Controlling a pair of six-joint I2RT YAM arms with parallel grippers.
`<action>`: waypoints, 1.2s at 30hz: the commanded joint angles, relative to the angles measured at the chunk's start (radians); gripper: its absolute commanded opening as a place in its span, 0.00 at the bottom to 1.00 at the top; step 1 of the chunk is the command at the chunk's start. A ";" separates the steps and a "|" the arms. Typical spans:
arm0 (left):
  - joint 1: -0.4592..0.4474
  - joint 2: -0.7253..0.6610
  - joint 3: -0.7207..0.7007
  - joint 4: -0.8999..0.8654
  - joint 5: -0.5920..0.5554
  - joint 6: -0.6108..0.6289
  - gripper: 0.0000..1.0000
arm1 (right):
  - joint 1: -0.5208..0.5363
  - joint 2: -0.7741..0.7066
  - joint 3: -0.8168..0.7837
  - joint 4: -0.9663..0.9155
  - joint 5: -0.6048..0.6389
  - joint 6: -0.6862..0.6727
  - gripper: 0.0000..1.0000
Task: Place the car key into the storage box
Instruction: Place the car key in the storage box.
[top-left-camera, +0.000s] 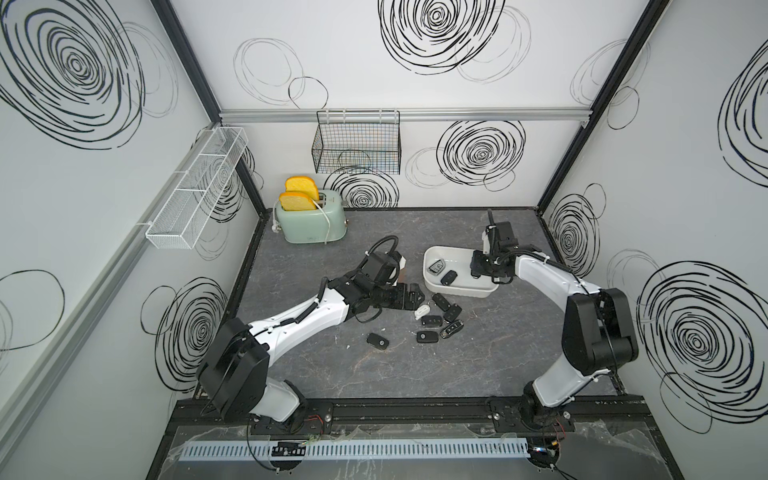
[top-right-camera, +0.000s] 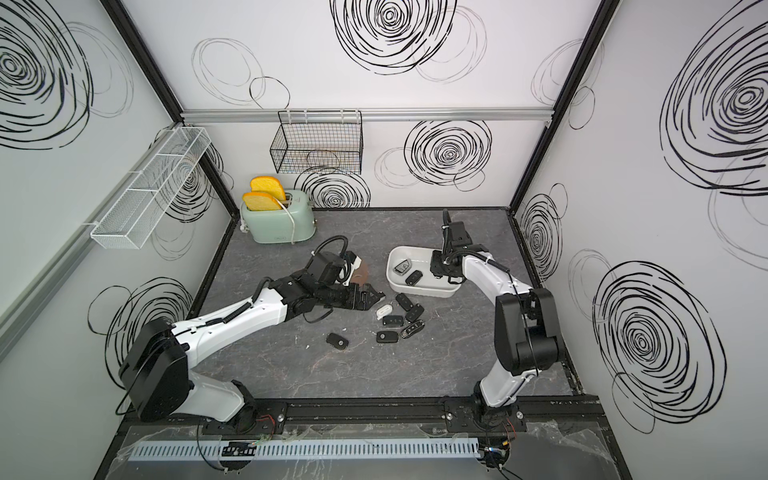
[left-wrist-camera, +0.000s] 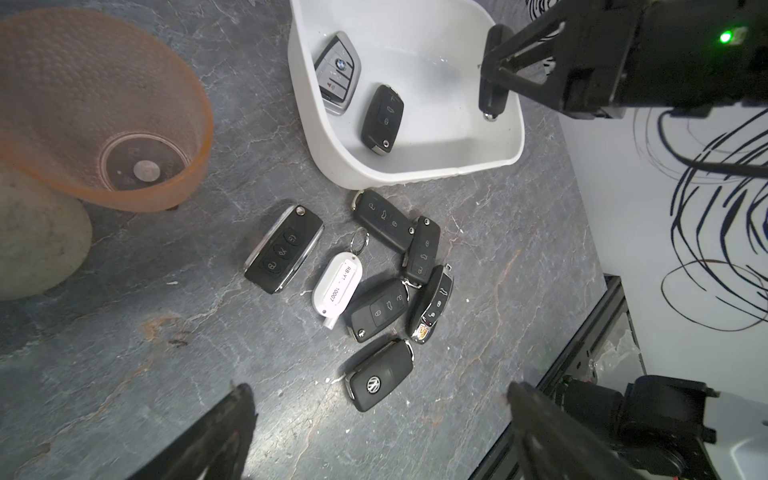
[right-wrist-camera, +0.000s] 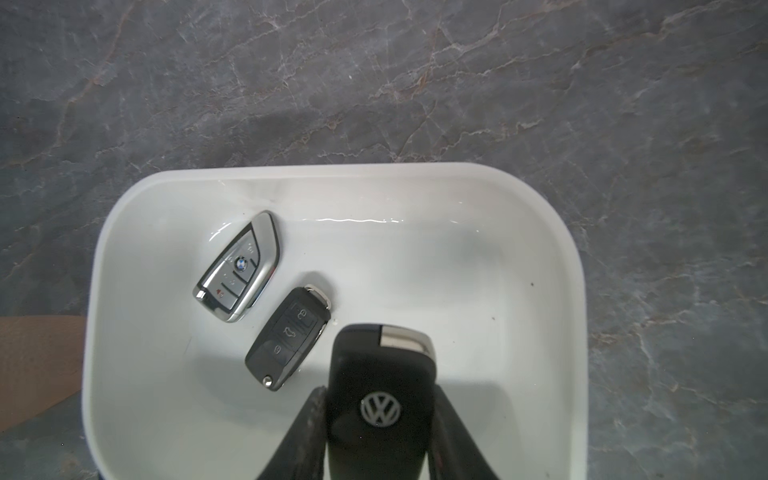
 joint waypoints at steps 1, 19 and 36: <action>0.000 0.012 0.022 0.019 -0.008 -0.020 0.98 | -0.007 0.058 0.059 0.020 -0.031 -0.046 0.39; -0.001 -0.060 -0.066 0.044 -0.064 -0.091 0.98 | -0.002 0.316 0.223 -0.005 -0.092 -0.060 0.40; -0.004 -0.171 -0.131 -0.050 -0.172 -0.098 0.98 | 0.029 0.264 0.300 -0.055 -0.076 -0.040 0.66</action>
